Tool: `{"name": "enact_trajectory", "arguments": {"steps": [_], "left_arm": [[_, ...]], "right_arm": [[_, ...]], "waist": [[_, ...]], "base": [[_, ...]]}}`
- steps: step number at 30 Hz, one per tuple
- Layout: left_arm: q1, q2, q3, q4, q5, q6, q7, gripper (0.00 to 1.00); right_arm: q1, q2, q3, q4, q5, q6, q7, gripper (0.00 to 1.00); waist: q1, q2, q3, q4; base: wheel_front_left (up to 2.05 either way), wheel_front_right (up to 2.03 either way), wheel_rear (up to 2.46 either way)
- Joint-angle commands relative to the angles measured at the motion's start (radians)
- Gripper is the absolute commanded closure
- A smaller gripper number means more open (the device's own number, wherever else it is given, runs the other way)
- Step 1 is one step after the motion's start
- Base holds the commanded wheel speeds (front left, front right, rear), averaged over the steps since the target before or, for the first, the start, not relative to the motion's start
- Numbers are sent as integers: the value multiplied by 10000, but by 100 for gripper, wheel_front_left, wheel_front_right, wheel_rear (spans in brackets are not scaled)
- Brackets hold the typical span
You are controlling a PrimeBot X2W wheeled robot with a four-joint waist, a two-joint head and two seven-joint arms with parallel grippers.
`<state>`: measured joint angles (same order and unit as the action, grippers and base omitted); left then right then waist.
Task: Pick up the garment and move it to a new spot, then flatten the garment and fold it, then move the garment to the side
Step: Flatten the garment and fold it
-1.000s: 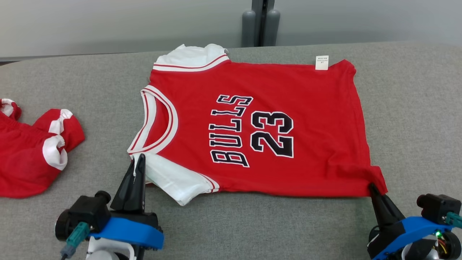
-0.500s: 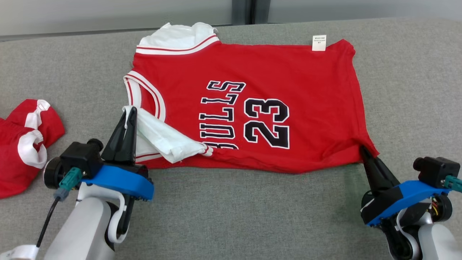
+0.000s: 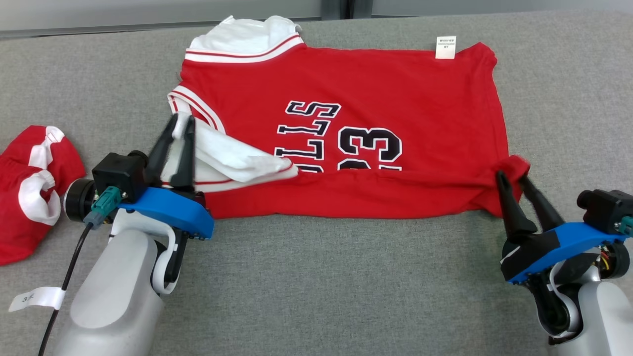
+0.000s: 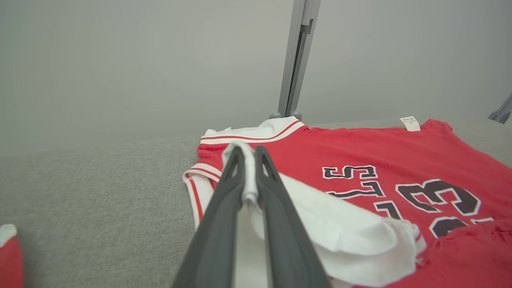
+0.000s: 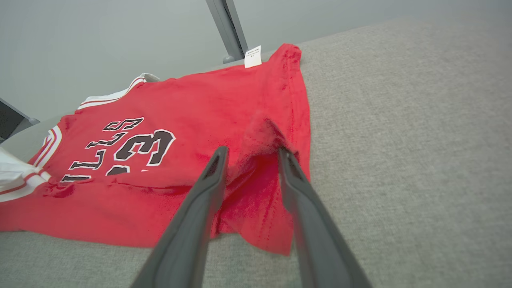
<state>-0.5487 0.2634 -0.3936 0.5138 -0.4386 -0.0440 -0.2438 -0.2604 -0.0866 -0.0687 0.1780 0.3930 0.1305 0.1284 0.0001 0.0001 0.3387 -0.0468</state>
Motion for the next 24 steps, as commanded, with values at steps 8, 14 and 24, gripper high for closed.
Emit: {"name": "enact_trajectory", "arguments": {"steps": [8,14,24], "left_arm": [[443,-175,358,125,95,89,-215,0],[1391,-167,551,-102,156,237,-221,0],[2259,-68,508,240,-58,214,-53,0]], "right_arm": [[452,-338,-148,3,-323,5,-272,0],[799,-555,-19,161,-714,5,-186,0],[479,-653,186,969,-1015,5,-186,0]], "waist": [[-1,-1,-295,115],[-1,-1,-480,167],[-1,-1,-452,220]], "base": [[0,0,0],[0,0,0],[0,0,0]]}}
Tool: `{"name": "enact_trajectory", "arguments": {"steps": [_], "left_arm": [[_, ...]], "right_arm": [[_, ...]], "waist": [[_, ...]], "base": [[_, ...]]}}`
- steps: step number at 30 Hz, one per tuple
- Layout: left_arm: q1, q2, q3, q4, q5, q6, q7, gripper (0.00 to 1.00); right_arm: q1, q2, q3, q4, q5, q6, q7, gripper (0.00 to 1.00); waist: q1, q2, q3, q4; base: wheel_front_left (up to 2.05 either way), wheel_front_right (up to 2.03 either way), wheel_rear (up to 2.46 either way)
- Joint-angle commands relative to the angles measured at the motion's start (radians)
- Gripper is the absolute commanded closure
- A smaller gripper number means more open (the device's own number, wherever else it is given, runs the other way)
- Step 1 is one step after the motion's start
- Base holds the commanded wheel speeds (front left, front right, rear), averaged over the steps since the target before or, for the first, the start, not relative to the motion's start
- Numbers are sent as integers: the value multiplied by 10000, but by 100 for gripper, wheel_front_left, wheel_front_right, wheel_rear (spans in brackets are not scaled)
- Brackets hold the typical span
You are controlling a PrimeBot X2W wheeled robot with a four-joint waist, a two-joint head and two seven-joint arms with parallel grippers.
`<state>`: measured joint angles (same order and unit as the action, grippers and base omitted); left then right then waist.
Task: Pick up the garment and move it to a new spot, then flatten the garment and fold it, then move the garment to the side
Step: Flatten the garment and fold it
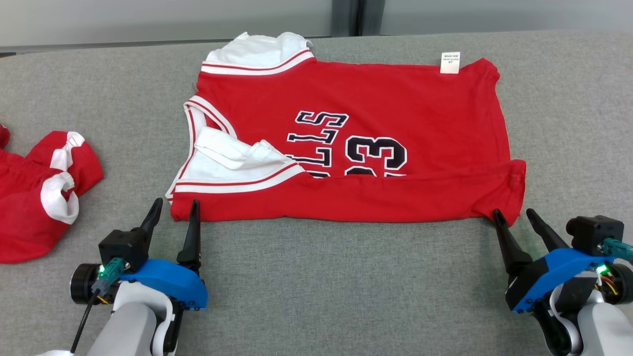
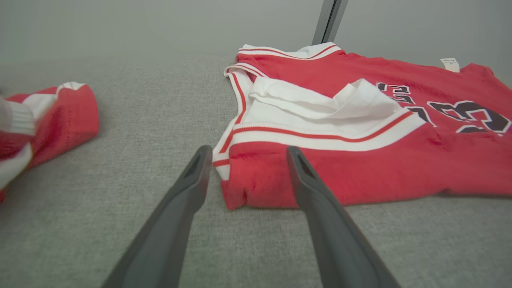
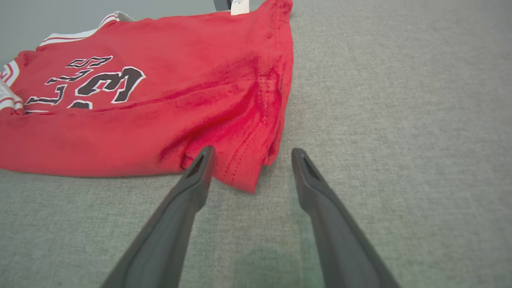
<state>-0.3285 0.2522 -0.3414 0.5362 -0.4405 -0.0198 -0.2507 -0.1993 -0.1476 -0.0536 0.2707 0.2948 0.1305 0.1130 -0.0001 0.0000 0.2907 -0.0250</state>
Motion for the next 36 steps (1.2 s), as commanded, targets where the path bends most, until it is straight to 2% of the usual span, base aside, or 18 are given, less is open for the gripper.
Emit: {"name": "enact_trajectory", "arguments": {"steps": [1,9,10,11,12,17,23,29,36], "left_arm": [[65,25,-40,94,-58,-36,58,0],[-436,-183,-120,1012,-272,-258,187,0],[-505,-181,-109,1149,-332,-323,201,57],[-591,-192,-104,1299,-363,-361,185,87],[-672,-223,-114,1416,-384,-398,167,100],[-887,-302,44,1600,-488,-377,-4,100],[-276,-342,271,1145,-472,-238,-127,100],[731,-390,434,212,-369,10,-146,100],[2408,-455,730,-1435,-313,490,-153,100]], "right_arm": [[-202,-45,46,163,-53,5,-56,0],[-865,24,183,1151,-185,5,-318,0],[-920,47,178,1271,-164,5,-341,0],[-975,79,146,1401,-89,5,-383,64],[-1046,101,67,1543,-12,5,-422,100],[-1226,95,-10,1932,146,3,-657,100],[-718,-31,216,1851,458,5,-856,100],[117,-88,281,1225,840,3,-760,100],[1606,-157,196,-219,967,3,-291,100]], "waist": [[1,0,53,7],[1,0,236,32],[1,0,246,32],[1,0,246,38],[1,0,242,46],[1,0,159,60],[1,0,-284,45],[1,0,-695,79],[1,0,-1090,69]], "base": [[0,0,0],[0,0,0],[0,0,0],[0,0,0],[0,0,0],[0,0,0],[0,0,0],[0,0,0],[0,0,0]]}}
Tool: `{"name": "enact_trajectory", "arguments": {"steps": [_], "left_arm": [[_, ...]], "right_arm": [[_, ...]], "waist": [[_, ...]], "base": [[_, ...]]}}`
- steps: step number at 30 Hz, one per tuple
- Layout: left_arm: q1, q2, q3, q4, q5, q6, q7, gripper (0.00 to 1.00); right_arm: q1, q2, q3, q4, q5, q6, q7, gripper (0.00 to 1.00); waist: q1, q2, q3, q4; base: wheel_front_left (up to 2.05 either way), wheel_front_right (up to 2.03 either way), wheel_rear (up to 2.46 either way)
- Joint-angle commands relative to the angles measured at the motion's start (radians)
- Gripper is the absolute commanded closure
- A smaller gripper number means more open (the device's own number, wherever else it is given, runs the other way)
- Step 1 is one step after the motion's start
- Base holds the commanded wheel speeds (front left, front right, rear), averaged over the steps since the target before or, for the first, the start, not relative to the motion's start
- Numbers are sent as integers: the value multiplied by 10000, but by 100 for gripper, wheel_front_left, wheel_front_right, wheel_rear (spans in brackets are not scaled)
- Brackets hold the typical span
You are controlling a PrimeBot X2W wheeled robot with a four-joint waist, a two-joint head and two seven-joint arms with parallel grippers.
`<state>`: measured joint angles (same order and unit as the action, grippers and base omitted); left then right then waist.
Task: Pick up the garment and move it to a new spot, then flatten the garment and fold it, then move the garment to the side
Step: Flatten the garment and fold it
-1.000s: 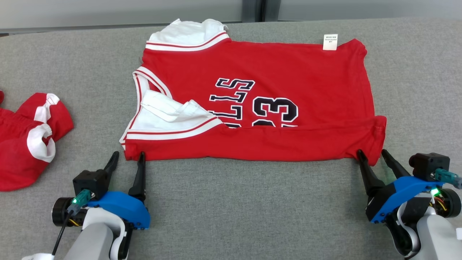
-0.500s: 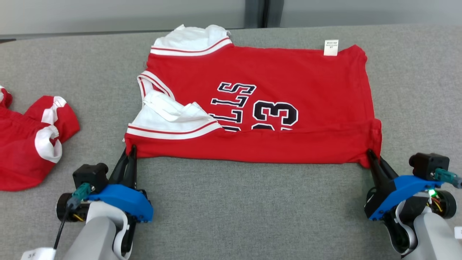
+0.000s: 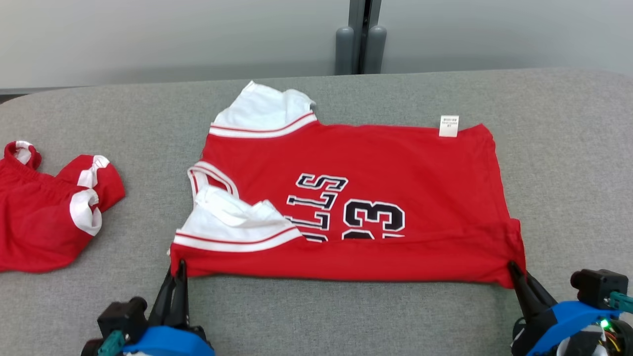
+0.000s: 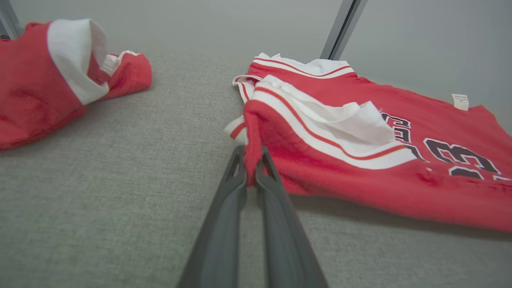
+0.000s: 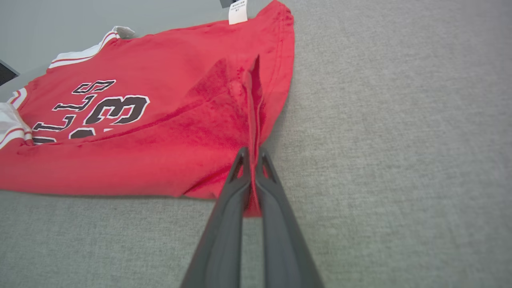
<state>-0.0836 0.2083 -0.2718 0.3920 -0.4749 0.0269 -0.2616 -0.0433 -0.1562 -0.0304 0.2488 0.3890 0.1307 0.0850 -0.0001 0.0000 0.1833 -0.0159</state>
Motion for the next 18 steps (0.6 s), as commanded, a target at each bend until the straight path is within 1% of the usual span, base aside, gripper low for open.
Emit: {"name": "enact_trajectory", "arguments": {"steps": [1,6,10,15,18], "left_arm": [[196,-23,52,-209,33,97,-44,100],[1188,-45,42,-1153,-41,405,16,100],[1686,-25,-41,-1787,-26,633,177,100],[2093,4,-99,-2203,-97,790,384,100],[2193,-44,-192,-2189,-135,784,507,100]], "right_arm": [[229,-72,-92,-206,34,2,85,100],[970,54,-367,-1060,-84,2,556,100],[1391,126,-610,-1565,-158,2,897,100],[1660,277,-740,-1838,-203,2,1221,100],[1748,361,-790,-1812,-223,2,1317,100]], "waist": [[1,0,-46,-28],[1,0,-135,-5],[1,0,-149,35],[1,0,-141,45],[1,0,-157,56]], "base": [[0,0,0],[0,0,0],[0,0,0],[0,0,0],[0,0,0]]}}
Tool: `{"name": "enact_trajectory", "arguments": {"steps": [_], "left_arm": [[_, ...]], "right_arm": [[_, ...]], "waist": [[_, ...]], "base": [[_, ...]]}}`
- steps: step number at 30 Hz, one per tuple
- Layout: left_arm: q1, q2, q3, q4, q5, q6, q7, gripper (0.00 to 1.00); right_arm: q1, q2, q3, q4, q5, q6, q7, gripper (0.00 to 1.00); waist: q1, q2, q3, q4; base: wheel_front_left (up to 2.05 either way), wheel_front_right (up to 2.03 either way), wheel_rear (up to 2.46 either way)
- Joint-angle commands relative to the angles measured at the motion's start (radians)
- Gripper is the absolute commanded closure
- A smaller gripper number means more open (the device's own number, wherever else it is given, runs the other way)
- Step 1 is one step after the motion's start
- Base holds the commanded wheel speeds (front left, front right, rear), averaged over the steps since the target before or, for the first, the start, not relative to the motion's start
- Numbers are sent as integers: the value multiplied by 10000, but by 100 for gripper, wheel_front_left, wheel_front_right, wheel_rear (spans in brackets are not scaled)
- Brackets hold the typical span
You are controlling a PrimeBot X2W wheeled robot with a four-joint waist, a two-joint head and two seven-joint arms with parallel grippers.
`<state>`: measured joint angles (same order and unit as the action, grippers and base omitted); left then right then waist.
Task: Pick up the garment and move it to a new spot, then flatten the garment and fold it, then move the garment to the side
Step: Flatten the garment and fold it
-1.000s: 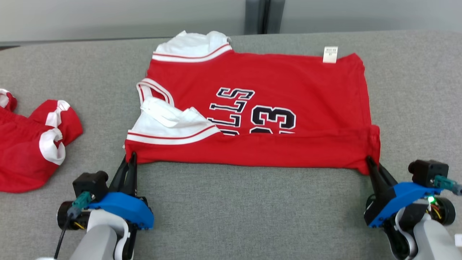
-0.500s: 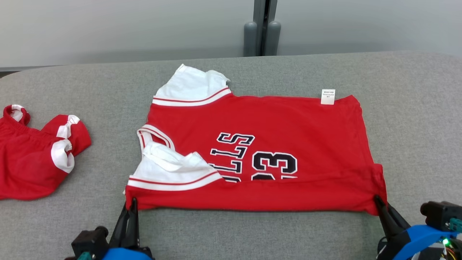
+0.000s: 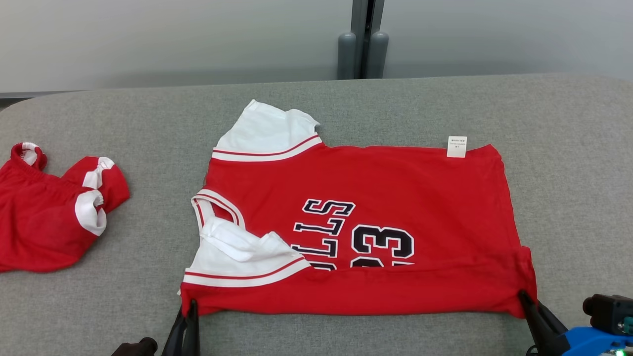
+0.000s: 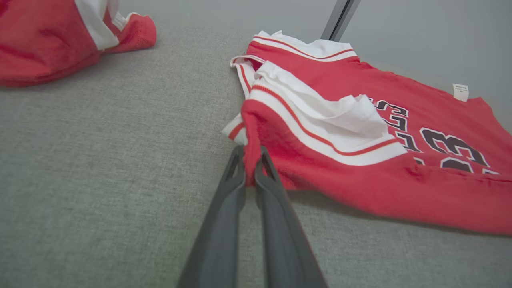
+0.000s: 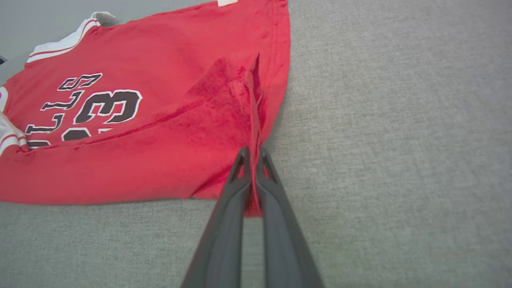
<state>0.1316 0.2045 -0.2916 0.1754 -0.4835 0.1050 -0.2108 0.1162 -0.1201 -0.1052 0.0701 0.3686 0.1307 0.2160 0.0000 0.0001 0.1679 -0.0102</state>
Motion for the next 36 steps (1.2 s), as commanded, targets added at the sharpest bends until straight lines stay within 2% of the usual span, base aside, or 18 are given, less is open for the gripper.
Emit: {"name": "enact_trajectory", "arguments": {"steps": [1,2,3,8,16,27,36], "left_arm": [[39,-11,-8,17,-33,17,7,56],[16,-10,-6,82,-27,25,-11,3],[-12,-23,-6,141,-39,29,-39,0],[-303,57,204,288,26,-59,-325,0],[-782,165,557,-276,524,102,-521,0],[-1418,159,1210,-740,1058,9,-551,0],[-1894,199,1284,-273,1447,-290,-554,0]], "right_arm": [[183,30,-87,32,-20,2,28,56],[188,47,-142,75,-44,2,40,26],[165,60,-239,114,-79,2,-14,0],[-142,98,-492,75,-286,3,-346,0],[-855,196,-635,-308,-744,3,-1483,0],[-1789,500,-234,-79,-884,3,-3008,0],[-1981,664,496,136,-1304,3,-3529,0]], "waist": [[0,-1,-18,0],[0,-1,-42,-1],[0,-1,-62,-8],[0,-1,-201,-83],[0,-1,-439,-175],[0,-1,-713,-231],[0,-1,-976,-224]], "base": [[0,0,0],[0,0,0],[0,0,0],[0,0,0],[0,0,0],[0,0,0],[0,0,0]]}}
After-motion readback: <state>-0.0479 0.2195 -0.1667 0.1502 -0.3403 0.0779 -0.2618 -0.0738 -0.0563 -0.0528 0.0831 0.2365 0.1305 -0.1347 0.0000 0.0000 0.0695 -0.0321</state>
